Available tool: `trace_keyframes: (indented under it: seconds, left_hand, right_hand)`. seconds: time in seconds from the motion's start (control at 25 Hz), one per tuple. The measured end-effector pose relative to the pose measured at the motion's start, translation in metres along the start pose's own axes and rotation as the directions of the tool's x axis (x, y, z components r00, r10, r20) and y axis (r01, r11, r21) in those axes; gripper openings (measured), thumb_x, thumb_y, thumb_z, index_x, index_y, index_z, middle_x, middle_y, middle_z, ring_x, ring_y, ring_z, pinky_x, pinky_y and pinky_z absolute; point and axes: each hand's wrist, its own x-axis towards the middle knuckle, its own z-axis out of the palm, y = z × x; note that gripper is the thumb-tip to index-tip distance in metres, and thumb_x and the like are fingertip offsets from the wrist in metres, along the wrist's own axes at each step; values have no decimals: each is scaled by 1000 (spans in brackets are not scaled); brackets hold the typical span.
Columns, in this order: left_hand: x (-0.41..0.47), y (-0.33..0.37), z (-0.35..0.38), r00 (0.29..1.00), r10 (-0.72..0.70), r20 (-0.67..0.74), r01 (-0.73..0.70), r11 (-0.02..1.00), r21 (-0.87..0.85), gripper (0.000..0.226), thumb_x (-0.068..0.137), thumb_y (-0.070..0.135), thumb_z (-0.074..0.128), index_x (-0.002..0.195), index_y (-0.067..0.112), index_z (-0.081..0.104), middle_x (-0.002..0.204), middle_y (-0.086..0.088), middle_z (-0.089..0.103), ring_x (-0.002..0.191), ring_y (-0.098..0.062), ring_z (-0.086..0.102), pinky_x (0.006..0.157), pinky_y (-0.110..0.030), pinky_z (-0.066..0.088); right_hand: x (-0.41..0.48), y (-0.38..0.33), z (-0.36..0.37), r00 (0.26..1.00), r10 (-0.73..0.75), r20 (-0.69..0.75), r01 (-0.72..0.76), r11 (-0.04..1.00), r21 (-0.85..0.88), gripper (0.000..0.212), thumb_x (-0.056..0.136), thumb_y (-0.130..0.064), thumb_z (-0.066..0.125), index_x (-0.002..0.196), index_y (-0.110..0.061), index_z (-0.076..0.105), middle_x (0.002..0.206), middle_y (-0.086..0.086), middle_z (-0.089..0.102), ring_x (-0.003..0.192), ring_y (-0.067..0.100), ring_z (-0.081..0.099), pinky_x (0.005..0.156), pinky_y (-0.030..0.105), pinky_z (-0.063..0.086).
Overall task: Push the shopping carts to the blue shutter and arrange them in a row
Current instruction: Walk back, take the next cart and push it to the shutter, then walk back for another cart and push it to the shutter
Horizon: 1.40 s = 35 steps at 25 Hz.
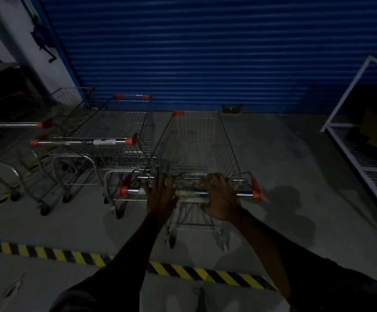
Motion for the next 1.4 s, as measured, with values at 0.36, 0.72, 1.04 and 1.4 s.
trace_keyframes:
  seconds: [0.36,0.72,1.04,1.4]
  left_hand:
    - [7,-56,-12,980,196,21,-182,940,-290,100,74,38,70,159,26,19,169,-11,13,156,-33,6,121,-55,10]
    - [-7,-45,-48,965,161,-209,-234,888,-397,60,81,42,56,139,27,56,138,3,56,127,-22,50,101,-39,38]
    - [-40,-48,-62,984,58,-171,-153,769,-621,55,81,42,51,133,28,62,129,0,69,118,-23,64,99,-35,50]
    - [-134,-63,-126,949,-260,-180,47,679,-733,15,97,50,60,102,39,68,86,17,70,80,-3,65,68,-24,47]
  right_hand:
    - [-12,-32,23,948,317,-11,-318,948,-31,120,59,-38,72,163,-25,12,169,9,11,156,27,2,123,55,13]
    - [-28,-88,14,882,410,-234,-410,911,47,65,71,-43,61,131,-17,61,131,9,60,121,37,55,94,47,49]
    - [-46,-119,-4,877,378,-296,-312,917,247,45,86,-54,53,115,-23,67,107,-2,72,100,25,68,82,38,57]
    - [-67,-190,-28,915,327,-236,-173,846,505,29,93,-58,52,98,-32,63,81,-11,70,77,9,68,74,38,55]
